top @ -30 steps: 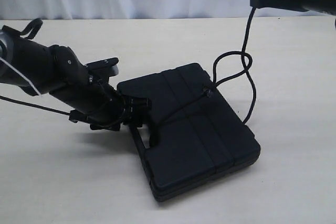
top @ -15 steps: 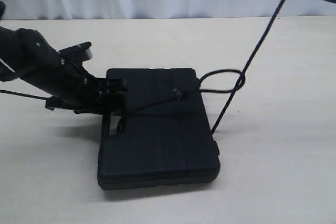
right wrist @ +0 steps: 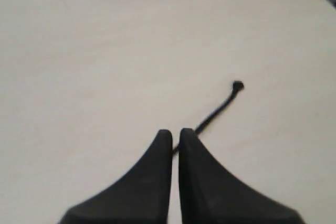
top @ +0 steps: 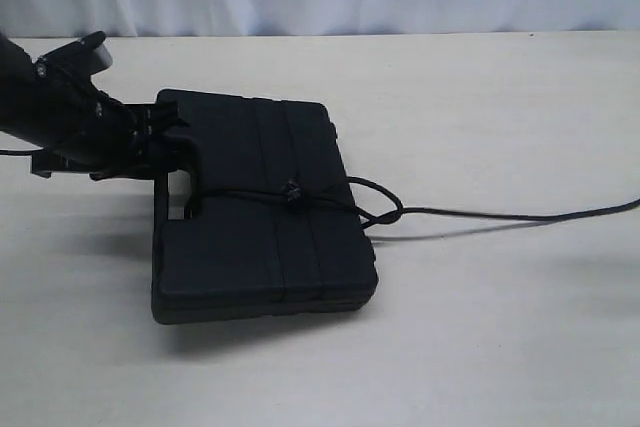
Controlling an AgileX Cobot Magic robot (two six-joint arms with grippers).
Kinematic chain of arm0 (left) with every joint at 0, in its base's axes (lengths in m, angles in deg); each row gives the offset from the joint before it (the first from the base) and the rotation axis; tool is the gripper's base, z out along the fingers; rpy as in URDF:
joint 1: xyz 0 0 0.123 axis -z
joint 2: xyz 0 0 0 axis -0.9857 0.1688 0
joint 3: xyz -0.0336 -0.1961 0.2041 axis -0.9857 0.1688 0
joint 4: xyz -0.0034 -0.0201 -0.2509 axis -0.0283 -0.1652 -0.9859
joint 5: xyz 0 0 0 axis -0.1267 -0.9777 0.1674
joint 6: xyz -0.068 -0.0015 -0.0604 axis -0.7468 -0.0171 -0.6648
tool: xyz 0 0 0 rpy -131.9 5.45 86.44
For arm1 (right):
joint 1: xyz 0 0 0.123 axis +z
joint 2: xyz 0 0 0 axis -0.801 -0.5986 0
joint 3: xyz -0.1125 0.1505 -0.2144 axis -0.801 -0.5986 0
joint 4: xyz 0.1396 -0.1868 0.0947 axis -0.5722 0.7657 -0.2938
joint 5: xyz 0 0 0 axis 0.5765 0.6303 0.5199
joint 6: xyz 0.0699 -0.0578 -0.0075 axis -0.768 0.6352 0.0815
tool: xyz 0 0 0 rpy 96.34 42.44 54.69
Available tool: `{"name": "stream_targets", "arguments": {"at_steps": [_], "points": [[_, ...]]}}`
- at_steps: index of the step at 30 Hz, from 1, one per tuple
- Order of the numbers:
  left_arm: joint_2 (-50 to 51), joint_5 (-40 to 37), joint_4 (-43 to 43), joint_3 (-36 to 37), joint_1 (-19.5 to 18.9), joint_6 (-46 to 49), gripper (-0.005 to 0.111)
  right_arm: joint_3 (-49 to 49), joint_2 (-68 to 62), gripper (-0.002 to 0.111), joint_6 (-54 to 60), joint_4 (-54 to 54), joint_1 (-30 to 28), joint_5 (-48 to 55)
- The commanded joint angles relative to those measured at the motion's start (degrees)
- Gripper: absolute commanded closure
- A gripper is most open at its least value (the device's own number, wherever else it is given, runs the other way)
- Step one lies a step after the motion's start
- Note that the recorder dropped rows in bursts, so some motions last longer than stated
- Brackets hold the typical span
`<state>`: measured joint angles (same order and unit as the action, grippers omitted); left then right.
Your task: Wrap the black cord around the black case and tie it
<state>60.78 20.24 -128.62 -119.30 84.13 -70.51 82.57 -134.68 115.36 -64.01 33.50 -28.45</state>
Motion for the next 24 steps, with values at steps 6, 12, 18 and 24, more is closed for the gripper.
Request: {"name": "stream_targets", "arguments": {"at_steps": [6,12,18,24], "points": [[-1.04,-2.44,-1.77,-0.22,-0.04,2.86,0.107,-2.43,-6.3,0.099,0.45,2.36,-0.34,18.41],[-1.04,-2.74,-1.77,-0.22,-0.04,2.99,0.107,6.42,-7.91,0.066,3.9,31.93,9.31,48.84],[-1.04,-3.02,-1.77,-0.22,-0.04,3.8,0.107,6.8,-9.46,0.061,0.02,61.3,23.35,47.83],[-1.04,-4.6,-1.77,-0.22,-0.04,4.36,0.107,5.72,-12.72,0.061,-7.27,61.94,30.84,33.99]]}}
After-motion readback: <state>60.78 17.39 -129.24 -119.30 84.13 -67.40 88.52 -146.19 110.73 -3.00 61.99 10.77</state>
